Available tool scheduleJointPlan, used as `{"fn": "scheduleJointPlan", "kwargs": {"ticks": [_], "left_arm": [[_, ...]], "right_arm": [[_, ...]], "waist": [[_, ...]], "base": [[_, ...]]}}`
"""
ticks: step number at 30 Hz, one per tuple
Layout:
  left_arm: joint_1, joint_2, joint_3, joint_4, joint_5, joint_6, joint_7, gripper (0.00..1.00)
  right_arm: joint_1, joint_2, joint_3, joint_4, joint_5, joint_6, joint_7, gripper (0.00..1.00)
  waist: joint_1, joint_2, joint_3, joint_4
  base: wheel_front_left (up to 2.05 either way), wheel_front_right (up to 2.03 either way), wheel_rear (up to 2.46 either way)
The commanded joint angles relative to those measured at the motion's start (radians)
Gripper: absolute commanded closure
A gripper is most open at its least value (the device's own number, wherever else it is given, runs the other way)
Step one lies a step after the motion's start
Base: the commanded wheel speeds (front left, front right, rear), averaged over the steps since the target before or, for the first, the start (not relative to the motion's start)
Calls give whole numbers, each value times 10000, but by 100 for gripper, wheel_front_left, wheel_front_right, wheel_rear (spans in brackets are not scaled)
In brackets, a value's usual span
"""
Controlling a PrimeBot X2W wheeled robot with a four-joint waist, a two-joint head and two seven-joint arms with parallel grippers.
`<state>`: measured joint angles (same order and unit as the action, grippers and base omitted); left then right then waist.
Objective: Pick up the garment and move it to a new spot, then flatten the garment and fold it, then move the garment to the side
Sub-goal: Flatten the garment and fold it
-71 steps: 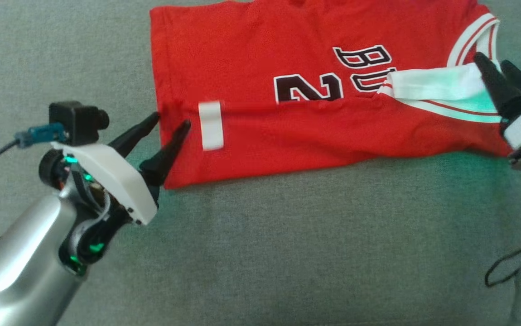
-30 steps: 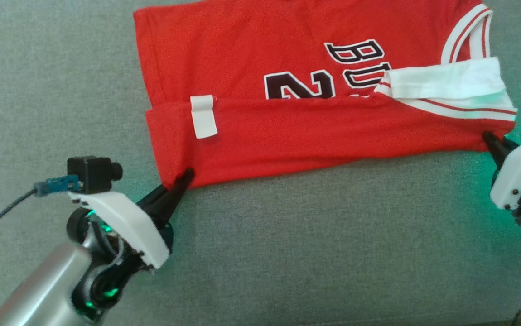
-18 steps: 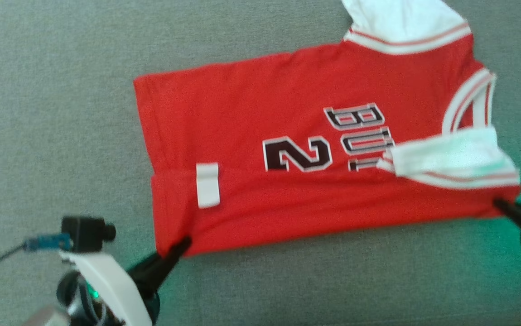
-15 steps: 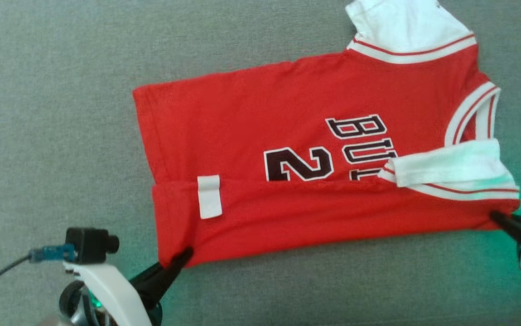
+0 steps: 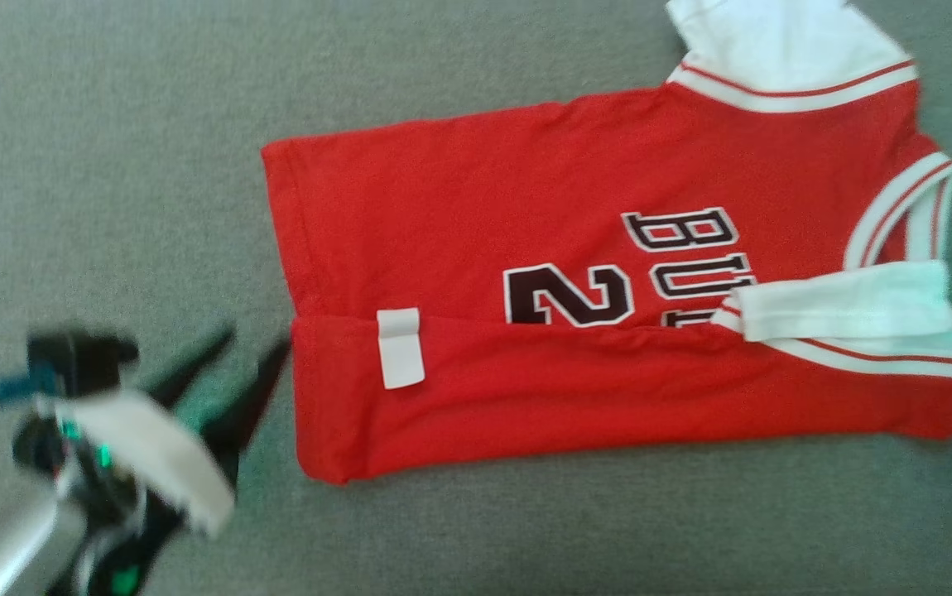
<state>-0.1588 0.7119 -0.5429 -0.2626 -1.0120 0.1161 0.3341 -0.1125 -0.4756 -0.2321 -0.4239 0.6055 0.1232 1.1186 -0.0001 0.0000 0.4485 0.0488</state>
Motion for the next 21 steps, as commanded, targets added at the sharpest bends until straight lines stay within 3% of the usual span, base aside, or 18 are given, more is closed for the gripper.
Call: {"fn": "scheduleJointPlan", "kwargs": {"ticks": [1, 6, 13, 21], "left_arm": [[-885, 207, 542, -194, 169, 69, -97, 0], [-2913, -997, 20, 974, 856, -12, -42, 0], [-4822, -2739, -1062, 3226, 1455, -611, 12, 0], [-5761, -3687, -1395, 4644, 1696, -931, -328, 0]], "right_arm": [[-865, -484, 207, -330, -144, 75, -127, 0], [-3462, -583, 1414, 1176, -1508, 75, -940, 0], [-5793, -178, 2135, 4696, -3192, 75, -2891, 0], [-6934, 287, 2096, 7282, -3857, 75, -3772, 0]], "waist": [[1, 0, 322, 219], [1, 0, 938, 815], [1, 0, 1247, 1715], [1, 0, 1347, 2061]], "base": [[0, 0, 0], [0, 0, 0], [0, 0, 0], [0, 0, 0]]}}
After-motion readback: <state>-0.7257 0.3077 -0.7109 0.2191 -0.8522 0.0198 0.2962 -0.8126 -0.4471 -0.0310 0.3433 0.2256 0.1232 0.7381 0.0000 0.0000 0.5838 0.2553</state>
